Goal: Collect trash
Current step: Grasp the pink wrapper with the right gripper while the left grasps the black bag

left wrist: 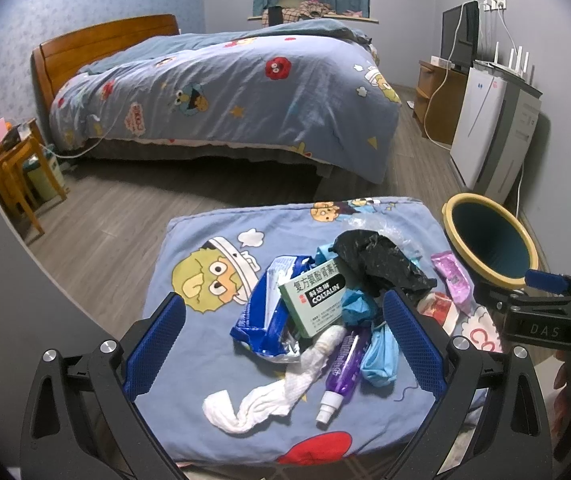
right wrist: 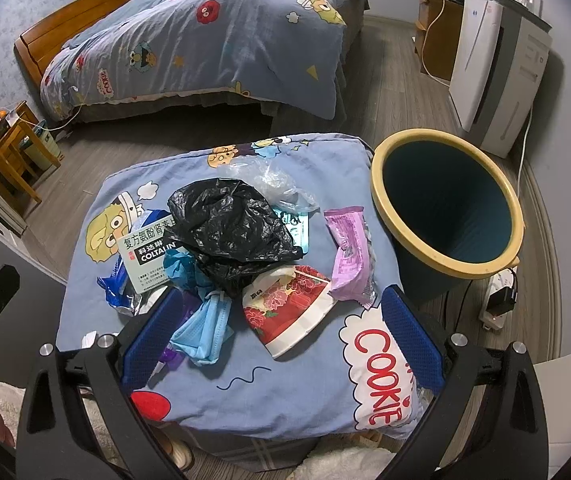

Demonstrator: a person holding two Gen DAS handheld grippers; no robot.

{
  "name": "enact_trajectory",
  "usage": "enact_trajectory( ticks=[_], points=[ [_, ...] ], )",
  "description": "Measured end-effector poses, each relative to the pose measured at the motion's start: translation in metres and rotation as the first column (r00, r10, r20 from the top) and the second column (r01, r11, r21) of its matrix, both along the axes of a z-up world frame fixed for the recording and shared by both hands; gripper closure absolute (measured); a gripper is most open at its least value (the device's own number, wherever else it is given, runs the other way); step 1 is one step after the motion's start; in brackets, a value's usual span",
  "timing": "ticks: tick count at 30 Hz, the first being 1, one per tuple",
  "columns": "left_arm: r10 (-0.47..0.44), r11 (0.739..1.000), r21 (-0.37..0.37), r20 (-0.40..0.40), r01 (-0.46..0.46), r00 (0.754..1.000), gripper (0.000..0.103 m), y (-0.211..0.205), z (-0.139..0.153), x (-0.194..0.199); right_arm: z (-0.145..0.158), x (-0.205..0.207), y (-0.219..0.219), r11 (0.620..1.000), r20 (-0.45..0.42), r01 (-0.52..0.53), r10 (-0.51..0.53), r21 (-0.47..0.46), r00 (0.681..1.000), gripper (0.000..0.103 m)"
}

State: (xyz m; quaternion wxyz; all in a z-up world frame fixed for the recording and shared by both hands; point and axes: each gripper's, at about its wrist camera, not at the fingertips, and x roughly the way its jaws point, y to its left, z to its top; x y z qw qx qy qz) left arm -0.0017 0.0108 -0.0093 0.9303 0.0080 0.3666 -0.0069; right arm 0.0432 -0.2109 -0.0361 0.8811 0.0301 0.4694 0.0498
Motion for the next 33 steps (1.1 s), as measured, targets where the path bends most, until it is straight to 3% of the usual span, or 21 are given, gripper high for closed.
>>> enact_trajectory(
  ticks=[3,6,10,12,16,21,23,26,30,33],
  points=[
    [0.007,1.0,-0.028,-0.017,-0.008,1.0,0.005,0.007,-0.001,0.002,0.005,0.004,-0.006,1.0,-0.002,0.008,-0.008,0.022,1.0,0.005],
    [0.014,0.998,-0.054,-0.014,-0.015,1.0,0.005,0.013,0.0,0.008,0.015,0.012,-0.008,0.999,0.024,0.013,-0.012,-0.032,1.0,0.006],
    [0.017,1.0,-0.009,0.011,-0.017,1.0,0.005,0.013,0.008,0.029,0.024,0.031,-0.009,0.997,0.047,0.001,0.002,-0.078,0.999,0.006],
    [0.005,0.999,-0.044,0.029,-0.004,1.0,0.005,0.017,0.011,0.039,0.024,0.044,-0.012,0.996,0.037,0.005,-0.002,-0.086,0.999,0.006],
    [0.044,0.998,-0.04,0.033,-0.043,0.998,0.005,0.024,0.007,0.068,0.005,0.07,-0.022,0.998,-0.037,-0.014,0.012,-0.059,0.999,0.006],
    [0.074,0.997,0.039,-0.035,-0.073,0.997,0.005,0.022,-0.022,0.101,-0.03,0.087,-0.04,0.999,-0.133,0.038,-0.039,-0.012,0.99,0.006],
    [0.075,0.997,0.033,-0.081,-0.072,0.994,0.005,0.02,-0.033,0.111,-0.04,0.092,-0.046,0.998,-0.159,0.059,-0.058,0.002,0.986,0.006],
    [0.029,1.0,-0.004,-0.088,-0.029,0.996,0.005,0.012,-0.044,0.115,-0.053,0.096,-0.052,0.997,-0.196,0.071,-0.067,0.014,0.978,0.007],
    [-0.082,0.997,0.0,-0.122,0.082,0.989,0.009,-0.016,-0.06,0.122,-0.071,0.105,-0.057,0.997,-0.247,0.071,-0.068,0.002,0.967,0.024],
    [-0.128,0.992,-0.026,-0.156,0.126,0.979,0.026,-0.032,-0.072,0.125,-0.082,0.108,-0.059,0.997,-0.282,0.064,-0.049,0.045,0.958,0.038]
  ],
)
